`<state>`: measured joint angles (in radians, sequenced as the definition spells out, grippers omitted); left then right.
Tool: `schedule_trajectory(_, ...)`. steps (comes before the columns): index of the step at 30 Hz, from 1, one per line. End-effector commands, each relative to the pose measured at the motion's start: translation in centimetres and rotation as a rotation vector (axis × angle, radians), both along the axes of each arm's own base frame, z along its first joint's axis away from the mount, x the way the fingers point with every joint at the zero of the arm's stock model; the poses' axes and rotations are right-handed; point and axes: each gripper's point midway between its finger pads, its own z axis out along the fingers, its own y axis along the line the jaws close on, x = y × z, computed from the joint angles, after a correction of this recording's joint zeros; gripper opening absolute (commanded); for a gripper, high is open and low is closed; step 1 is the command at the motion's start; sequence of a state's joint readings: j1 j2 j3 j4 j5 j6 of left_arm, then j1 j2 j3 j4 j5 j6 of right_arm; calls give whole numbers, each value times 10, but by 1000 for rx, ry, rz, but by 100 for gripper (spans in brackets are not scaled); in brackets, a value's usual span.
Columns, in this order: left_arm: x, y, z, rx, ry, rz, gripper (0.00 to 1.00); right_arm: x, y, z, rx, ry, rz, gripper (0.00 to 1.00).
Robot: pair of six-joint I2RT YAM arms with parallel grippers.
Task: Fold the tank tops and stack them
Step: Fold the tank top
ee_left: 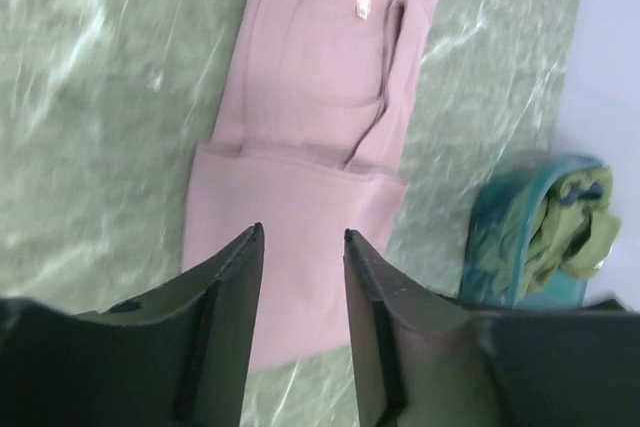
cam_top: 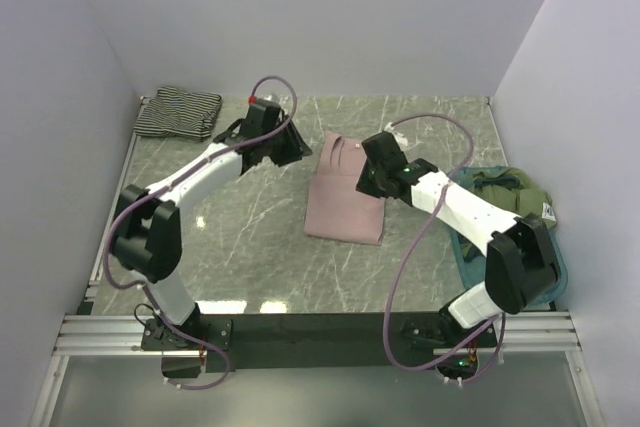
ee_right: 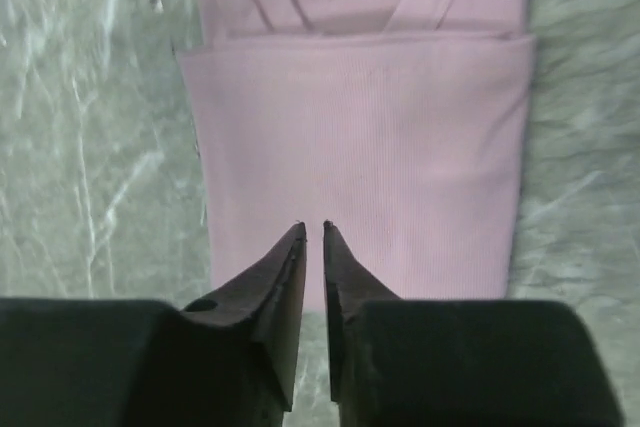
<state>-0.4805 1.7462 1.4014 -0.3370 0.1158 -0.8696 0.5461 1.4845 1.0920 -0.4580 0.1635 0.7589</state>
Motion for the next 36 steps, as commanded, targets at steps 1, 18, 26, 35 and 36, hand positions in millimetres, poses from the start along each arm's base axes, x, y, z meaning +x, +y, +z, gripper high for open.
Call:
schedule_trajectory(1, -28, -8, -4, -72, 10, -26, 41, 8, 16, -16, 21, 18, 62, 17)
schedule_trajectory(18, -125, -43, -115, -55, 265, -249, 36, 26, 18, -80, 65, 176, 41, 4)
schedule_trajectory(26, -135, -39, -142, 15, 319, -235, 36, 44, 38, -48, 146, 121, 73, 2)
schedule_trajectory(35, -140, -32, -152, 58, 341, -213, 36, 62, 26, -85, 136, 185, 9, 0)
schedule_trajectory(36, -140, -31, -152, 60, 343, -210, 36, 62, 24, -89, 132, 186, 5, 0)
